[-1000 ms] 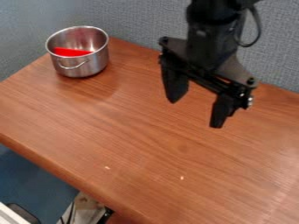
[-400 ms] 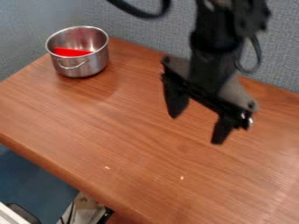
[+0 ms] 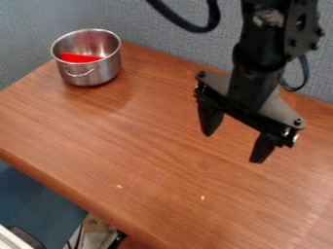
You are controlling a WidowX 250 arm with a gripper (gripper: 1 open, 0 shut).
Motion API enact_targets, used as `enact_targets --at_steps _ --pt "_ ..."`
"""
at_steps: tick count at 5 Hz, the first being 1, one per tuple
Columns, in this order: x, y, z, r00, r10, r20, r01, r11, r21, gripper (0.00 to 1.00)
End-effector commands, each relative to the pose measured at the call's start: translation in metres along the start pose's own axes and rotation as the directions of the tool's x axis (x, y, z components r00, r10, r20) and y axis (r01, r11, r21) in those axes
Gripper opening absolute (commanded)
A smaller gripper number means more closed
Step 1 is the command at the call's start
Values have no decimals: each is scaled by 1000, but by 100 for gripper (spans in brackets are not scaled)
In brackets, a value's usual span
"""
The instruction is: Put the red object in the metal pot
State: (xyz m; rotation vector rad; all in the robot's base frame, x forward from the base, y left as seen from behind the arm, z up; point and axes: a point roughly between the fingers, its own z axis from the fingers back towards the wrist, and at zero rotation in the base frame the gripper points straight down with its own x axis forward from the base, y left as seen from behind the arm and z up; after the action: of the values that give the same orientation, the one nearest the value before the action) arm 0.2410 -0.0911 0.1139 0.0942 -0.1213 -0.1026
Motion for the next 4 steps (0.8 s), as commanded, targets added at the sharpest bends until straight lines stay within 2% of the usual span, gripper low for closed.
enact_targets --at_steps 1,2,3,4 --pt "17 11 13 997 41 59 -41 999 1 100" --pt "-4 39 38 998 57 36 -55 997 -53 0" --pt "-24 45 49 995 95 31 -92 992 -84 100" --pt "-27 36 39 999 38 36 -36 998 -48 100"
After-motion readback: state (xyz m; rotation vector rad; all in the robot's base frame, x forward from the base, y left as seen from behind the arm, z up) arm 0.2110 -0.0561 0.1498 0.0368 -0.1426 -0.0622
